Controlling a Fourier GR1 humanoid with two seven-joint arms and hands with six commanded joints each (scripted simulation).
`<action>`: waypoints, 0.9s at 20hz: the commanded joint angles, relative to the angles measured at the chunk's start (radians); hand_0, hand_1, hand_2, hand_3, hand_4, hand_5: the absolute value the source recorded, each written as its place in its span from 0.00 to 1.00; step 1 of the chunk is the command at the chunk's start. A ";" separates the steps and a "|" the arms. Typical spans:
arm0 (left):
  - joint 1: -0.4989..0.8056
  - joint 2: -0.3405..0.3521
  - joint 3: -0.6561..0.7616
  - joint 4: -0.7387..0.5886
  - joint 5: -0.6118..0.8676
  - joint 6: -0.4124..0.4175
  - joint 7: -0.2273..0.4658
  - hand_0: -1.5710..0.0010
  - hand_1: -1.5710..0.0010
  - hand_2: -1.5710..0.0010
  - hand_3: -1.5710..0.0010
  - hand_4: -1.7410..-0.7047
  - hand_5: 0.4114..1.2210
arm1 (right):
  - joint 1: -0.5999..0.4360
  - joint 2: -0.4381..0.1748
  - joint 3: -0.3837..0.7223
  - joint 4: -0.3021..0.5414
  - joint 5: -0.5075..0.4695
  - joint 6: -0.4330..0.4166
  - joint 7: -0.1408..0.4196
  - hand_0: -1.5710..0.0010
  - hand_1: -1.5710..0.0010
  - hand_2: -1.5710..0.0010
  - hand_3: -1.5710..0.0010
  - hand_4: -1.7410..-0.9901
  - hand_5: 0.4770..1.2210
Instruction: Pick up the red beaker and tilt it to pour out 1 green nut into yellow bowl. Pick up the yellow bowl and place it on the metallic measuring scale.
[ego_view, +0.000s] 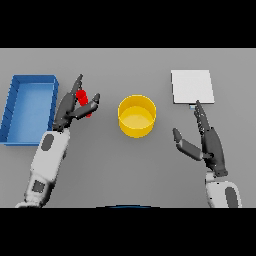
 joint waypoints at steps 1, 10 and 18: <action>-0.005 -0.011 0.016 0.019 0.018 0.000 -0.044 1.00 1.00 1.00 1.00 0.45 0.36 | -0.003 0.000 0.000 0.005 0.000 0.000 0.005 1.00 1.00 1.00 1.00 0.66 0.22; -0.103 -0.052 0.058 0.189 -0.017 0.127 -0.141 0.42 0.40 0.37 0.37 0.18 0.78 | -0.001 -0.011 -0.009 0.004 -0.002 0.002 -0.007 1.00 1.00 1.00 1.00 0.67 0.23; -0.102 -0.049 0.065 0.162 0.030 0.069 -0.159 0.07 0.07 0.06 0.09 0.12 0.93 | -0.014 -0.007 -0.012 -0.004 -0.015 0.003 0.018 1.00 1.00 1.00 1.00 0.66 0.22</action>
